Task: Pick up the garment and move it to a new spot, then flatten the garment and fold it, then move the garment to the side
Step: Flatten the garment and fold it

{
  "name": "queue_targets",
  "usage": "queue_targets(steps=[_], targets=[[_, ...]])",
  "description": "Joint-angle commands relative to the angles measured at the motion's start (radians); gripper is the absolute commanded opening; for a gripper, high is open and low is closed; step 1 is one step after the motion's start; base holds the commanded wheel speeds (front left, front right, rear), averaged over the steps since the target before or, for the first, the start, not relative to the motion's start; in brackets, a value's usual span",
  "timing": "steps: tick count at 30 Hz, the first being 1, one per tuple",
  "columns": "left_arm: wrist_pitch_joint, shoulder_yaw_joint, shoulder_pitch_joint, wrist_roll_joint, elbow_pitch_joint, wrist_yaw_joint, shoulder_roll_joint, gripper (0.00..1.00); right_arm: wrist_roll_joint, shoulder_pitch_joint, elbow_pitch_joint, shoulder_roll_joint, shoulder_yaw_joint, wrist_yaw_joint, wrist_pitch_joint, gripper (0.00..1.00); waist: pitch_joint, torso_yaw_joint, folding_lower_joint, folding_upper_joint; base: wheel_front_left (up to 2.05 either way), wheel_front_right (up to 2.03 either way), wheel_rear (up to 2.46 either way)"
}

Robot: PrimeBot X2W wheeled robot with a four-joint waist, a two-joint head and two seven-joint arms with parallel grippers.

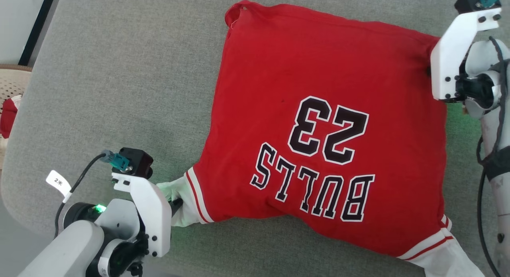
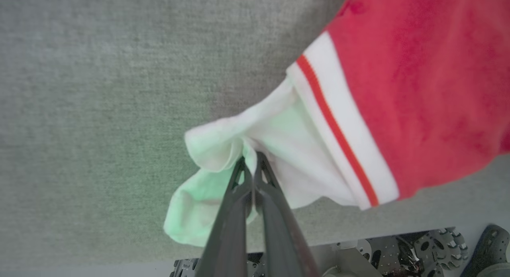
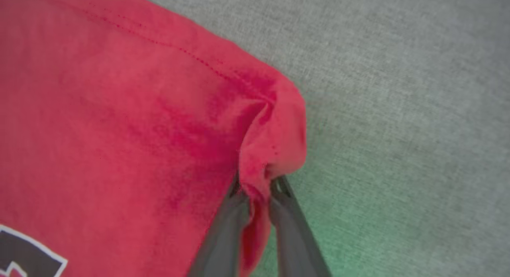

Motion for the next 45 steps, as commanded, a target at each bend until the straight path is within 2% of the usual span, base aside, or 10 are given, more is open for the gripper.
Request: queue_targets(steps=[1,9,21,30,37,38,39,40,41,45], targets=[[-0.006,0.004,-0.012,0.002,0.014,0.000,-0.001,0.00,0.001,0.028,0.039,-0.004,0.008,-0.001,0.007,0.00,-0.010,-0.010,0.0000,-0.0001,0.00,0.00,0.00],[-0.015,0.026,-0.003,-0.001,0.017,0.010,0.027,0.00,0.085,0.036,-0.072,-0.045,0.075,0.000,0.021,0.00,-0.049,-0.067,0.0000,-0.0001,0.00,0.00,0.00],[-0.016,0.073,0.054,-0.017,-0.018,0.052,0.100,0.00,0.268,0.368,-0.538,-0.104,0.102,0.000,0.126,0.00,-0.116,-0.221,0.0000,-0.0001,0.00,0.00,0.00],[-0.002,0.076,0.052,-0.016,-0.033,0.053,0.120,0.00,0.279,0.781,-0.911,-0.023,-0.009,0.000,0.230,0.00,-0.126,-0.285,0.0000,-0.0001,0.00,0.00,0.00],[0.002,0.070,0.027,-0.014,-0.029,0.043,0.113,0.00,0.195,0.914,-0.867,0.052,-0.019,0.000,0.138,0.00,-0.115,-0.289,0.0000,-0.0001,0.00,0.00,0.00],[0.002,0.068,0.025,-0.013,-0.027,0.042,0.112,0.00,0.187,0.909,-0.844,0.054,-0.012,0.000,0.115,0.29,-0.114,-0.289,0.0000,-0.0001,0.00,0.00,0.00],[0.003,0.067,0.022,-0.013,-0.025,0.039,0.111,0.00,0.181,0.902,-0.825,0.054,-0.005,0.000,0.095,0.49,-0.113,-0.289,0.0000,-0.0001,0.00,0.00,0.00],[0.004,0.066,0.017,-0.013,-0.023,0.037,0.110,0.00,0.168,0.895,-0.805,0.048,0.004,0.000,0.079,0.94,-0.113,-0.288,0.0000,-0.0001,0.00,0.00,0.00],[0.003,0.066,0.014,-0.013,-0.020,0.036,0.110,0.00,0.165,0.889,-0.792,0.046,0.012,0.000,0.067,1.00,-0.113,-0.288,0.0000,-0.0001,0.00,0.00,0.00],[-0.005,0.067,0.014,-0.015,-0.010,0.032,0.108,0.00,0.168,0.864,-0.803,0.025,0.024,0.000,0.064,1.00,-0.121,-0.291,0.0000,-0.0001,0.00,0.00,0.00]])
